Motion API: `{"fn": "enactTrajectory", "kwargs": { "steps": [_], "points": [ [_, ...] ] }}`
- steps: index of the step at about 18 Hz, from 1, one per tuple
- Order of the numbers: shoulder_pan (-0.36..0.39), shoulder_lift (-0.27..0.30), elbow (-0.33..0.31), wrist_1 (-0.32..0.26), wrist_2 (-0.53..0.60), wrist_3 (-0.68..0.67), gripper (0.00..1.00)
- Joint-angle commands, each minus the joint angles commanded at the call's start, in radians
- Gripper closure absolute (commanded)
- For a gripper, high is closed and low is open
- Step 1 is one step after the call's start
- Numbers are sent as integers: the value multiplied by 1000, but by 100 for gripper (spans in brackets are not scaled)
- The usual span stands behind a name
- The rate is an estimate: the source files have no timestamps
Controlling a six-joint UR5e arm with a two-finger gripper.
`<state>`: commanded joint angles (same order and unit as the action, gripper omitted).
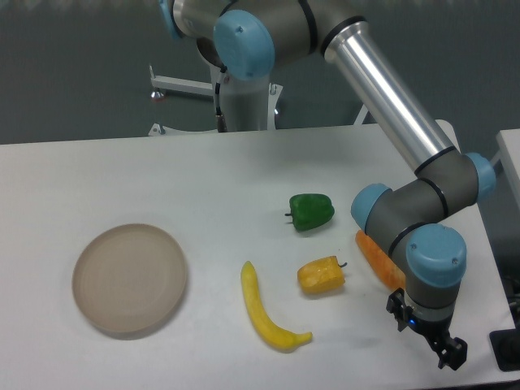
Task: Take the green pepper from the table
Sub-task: 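Lift the gripper up from beside the orange object, then move the gripper over the green pepper and lower onto it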
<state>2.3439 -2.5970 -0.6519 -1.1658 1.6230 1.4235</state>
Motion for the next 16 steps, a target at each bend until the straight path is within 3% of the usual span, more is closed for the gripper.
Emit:
{"fn": "enactTrajectory", "kwargs": {
  "steps": [7,13,16],
  "points": [
    [-2,28,-15,-21,-2,-20,0],
    [-2,135,-138,-58,-11,-25,0],
    [-2,196,-184,-130,-6,-20,0]
  ]
}}
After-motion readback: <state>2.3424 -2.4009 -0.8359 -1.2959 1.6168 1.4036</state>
